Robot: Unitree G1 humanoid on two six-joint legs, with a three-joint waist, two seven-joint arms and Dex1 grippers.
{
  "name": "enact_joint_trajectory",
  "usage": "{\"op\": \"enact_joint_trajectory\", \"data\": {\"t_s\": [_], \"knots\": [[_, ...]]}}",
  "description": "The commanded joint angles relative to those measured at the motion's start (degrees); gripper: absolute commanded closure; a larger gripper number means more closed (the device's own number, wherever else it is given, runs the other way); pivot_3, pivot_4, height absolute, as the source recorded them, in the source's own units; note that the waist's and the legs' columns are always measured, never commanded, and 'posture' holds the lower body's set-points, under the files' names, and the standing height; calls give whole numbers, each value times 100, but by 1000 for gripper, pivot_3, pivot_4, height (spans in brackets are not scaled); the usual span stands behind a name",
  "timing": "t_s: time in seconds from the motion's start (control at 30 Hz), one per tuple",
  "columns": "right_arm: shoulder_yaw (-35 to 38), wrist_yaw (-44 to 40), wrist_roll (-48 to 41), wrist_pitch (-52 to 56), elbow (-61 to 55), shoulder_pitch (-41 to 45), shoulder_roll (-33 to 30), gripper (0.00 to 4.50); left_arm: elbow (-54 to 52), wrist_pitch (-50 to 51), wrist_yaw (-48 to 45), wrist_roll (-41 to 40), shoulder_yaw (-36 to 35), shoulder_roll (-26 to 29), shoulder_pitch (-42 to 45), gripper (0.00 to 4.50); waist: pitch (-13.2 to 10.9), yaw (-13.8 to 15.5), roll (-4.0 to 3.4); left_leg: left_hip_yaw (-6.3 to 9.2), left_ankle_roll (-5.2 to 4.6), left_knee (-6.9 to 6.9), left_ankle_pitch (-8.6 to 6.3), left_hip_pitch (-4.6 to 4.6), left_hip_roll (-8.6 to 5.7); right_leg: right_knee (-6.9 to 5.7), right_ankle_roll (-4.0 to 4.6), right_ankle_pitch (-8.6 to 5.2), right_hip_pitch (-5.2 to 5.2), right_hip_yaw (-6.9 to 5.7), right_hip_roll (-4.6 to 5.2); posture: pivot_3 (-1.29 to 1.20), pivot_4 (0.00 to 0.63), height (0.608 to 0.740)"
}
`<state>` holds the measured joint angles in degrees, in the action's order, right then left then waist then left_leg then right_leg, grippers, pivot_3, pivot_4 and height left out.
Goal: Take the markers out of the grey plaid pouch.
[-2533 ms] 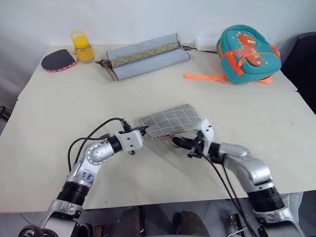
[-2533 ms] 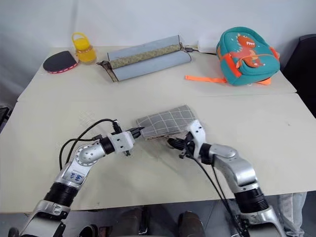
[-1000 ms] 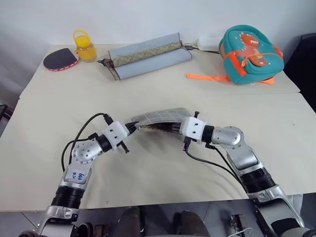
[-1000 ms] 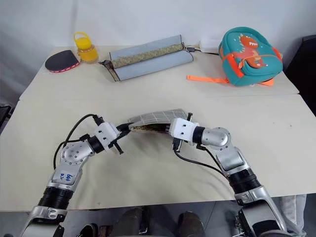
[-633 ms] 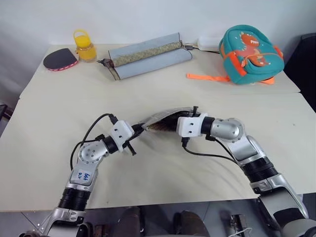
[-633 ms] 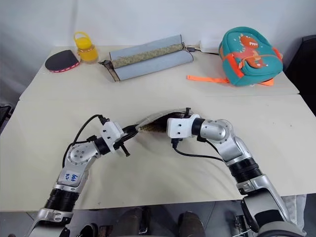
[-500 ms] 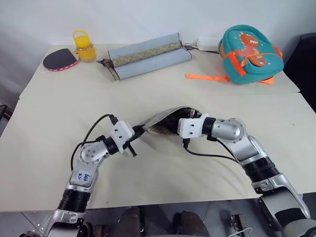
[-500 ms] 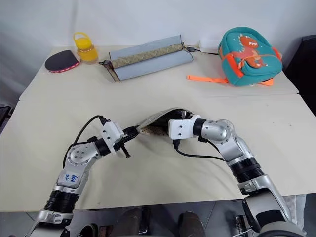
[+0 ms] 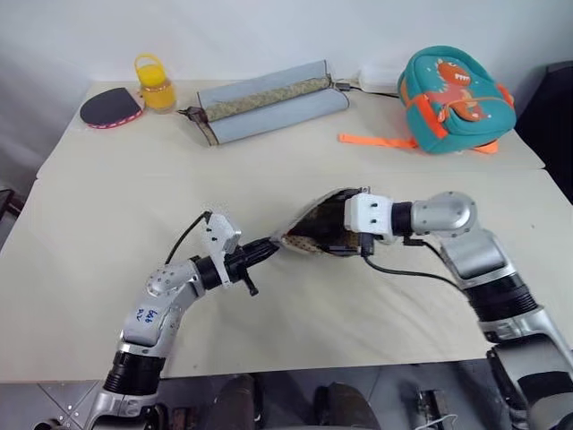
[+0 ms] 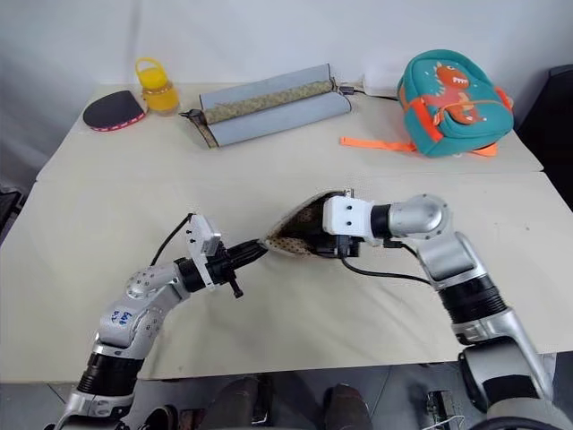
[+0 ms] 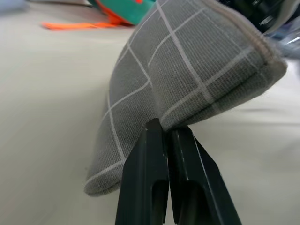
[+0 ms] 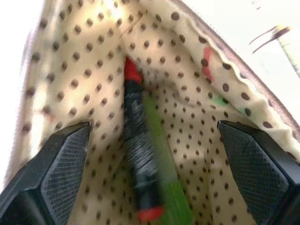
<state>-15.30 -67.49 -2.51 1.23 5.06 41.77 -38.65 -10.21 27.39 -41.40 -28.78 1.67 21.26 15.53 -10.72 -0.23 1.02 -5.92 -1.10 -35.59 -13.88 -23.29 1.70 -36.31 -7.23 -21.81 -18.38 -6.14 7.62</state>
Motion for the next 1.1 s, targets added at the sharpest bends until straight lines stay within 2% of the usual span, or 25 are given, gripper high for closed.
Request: {"op": "enact_joint_trajectory", "data": {"t_s": [0.03,0.1,0.23,0.33,0.5,0.6,0.67,1.03,1.1], "knots": [[-2,-684,-271,783,-528,305,-380,15,-440,1104,-81,-1062,-239,2,149,4500,0,-1,0,0,1,0,0,0,2,1,0,0,0,0,-1,0,150,740],[-58,-984,-413,1442,-800,449,-538,15,-467,1573,-187,-1502,-319,37,167,4500,0,-4,-1,0,1,1,1,-1,2,4,1,0,-1,1,-2,0,150,740],[-254,-1325,-434,2006,-1138,640,-640,15,-238,2428,-49,-2422,-721,-94,148,4500,0,-3,0,1,1,1,0,0,3,32,1,0,2,5,-1,0,150,740],[-365,-1267,-345,2102,-1146,712,-496,15,-20,2247,-98,-2033,-556,-17,28,4500,0,-1,0,2,1,-1,1,0,1,34,2,0,4,11,0,0,150,740],[-793,-884,229,1636,-634,698,-141,15,422,1775,-236,-1421,-217,-1,-217,4500,0,7,0,-5,1,-2,1,0,-2,36,2,0,3,6,-7,0,150,740],[-859,-691,451,1329,-397,655,-24,633,457,1689,-270,-1464,-262,-58,-206,4500,0,9,0,-6,2,-3,1,0,-3,36,2,0,3,5,-8,0,150,740],[-941,-600,653,1109,-317,629,-37,1293,490,1636,-270,-1441,-287,-61,-165,4500,0,8,0,-7,2,-3,1,1,-4,36,2,0,3,5,-7,0,150,740],[-911,-567,806,650,10,571,154,1293,456,1448,-177,-1322,-290,-156,-134,4500,0,4,0,-8,3,-4,1,1,-2,35,2,0,3,6,-6,0,150,740],[-857,-630,734,728,-2,530,142,1686,447,1417,-151,-1304,-304,-187,-124,4500,0,4,0,-7,2,-4,1,1,-2,35,2,0,4,6,-6,0,150,740]]}}
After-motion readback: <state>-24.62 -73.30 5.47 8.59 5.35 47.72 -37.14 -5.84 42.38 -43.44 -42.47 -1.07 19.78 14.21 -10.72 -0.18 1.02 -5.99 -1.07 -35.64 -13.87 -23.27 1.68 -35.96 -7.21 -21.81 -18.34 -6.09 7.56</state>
